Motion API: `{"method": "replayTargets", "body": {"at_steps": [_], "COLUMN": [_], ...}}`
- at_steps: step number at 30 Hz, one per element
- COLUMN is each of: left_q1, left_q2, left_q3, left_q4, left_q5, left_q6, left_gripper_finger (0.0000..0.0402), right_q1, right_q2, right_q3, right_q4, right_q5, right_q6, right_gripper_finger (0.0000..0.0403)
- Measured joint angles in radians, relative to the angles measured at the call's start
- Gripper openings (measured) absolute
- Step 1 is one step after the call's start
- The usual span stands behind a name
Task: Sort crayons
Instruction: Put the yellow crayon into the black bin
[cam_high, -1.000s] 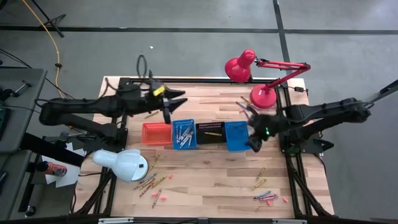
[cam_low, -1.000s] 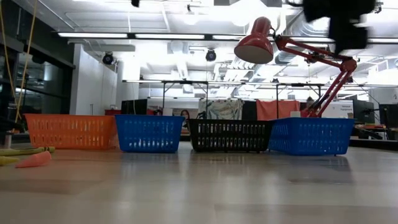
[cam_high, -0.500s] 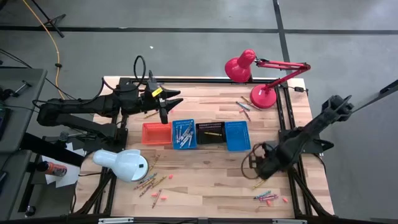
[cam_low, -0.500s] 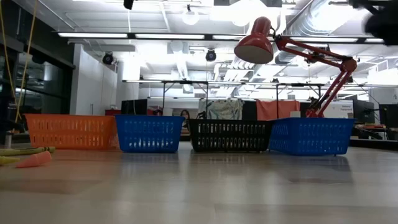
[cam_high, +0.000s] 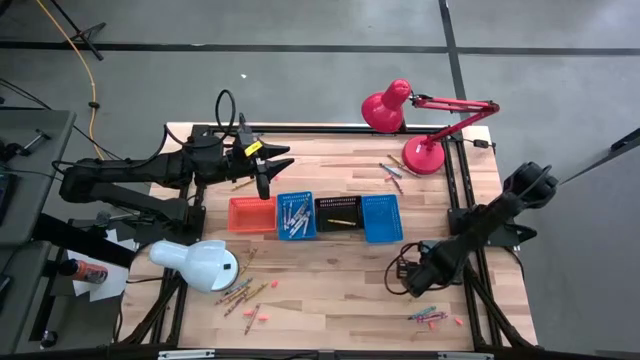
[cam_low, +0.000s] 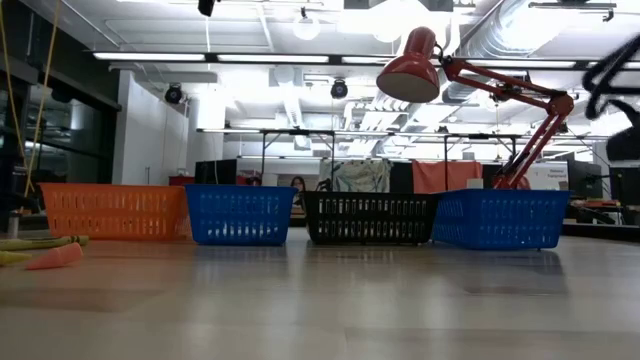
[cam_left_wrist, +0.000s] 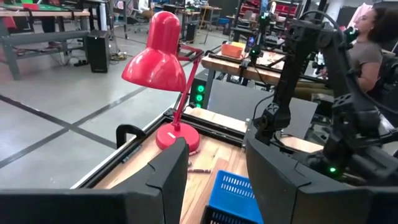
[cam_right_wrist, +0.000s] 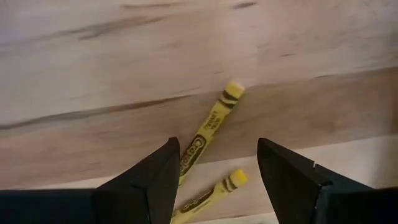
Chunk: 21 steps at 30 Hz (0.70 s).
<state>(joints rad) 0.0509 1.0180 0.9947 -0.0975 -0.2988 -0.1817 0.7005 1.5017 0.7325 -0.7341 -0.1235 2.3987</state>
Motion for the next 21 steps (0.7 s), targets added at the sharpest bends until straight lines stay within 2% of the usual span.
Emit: {"method": "replayTargets", "body": {"at_steps": [4,14,17,21], "left_q1": [0.000,0.000,0.000,0.000], "left_q2": [-0.001,-0.001,-0.001,-0.001], "left_q3": [0.000,0.000,0.000,0.000], "left_q4": [0.001,0.001,0.002,0.003], "left_q5": [0.000,0.000,0.000,0.000], "left_q6": [-0.022,-0.053,-0.052,-0.053], "left_gripper_finger": [0.0149,0.0149,0.0149,0.0149], "right_q1": [-0.021,-0.052,-0.053,-0.052], "right_q2": [-0.034,-0.042,-0.042,-0.040], "right_q3": [-0.064,-0.124,-0.130,-0.130], "right_q4": [0.120,0.171,0.166,0.136], "right_q5": [0.001,-0.008,-0.006,-0.015], "right_q6": [-0.014,-0.034,-0.043,-0.044], "right_gripper_finger": [0.0208,0.0200,0.0165,0.0076]}}
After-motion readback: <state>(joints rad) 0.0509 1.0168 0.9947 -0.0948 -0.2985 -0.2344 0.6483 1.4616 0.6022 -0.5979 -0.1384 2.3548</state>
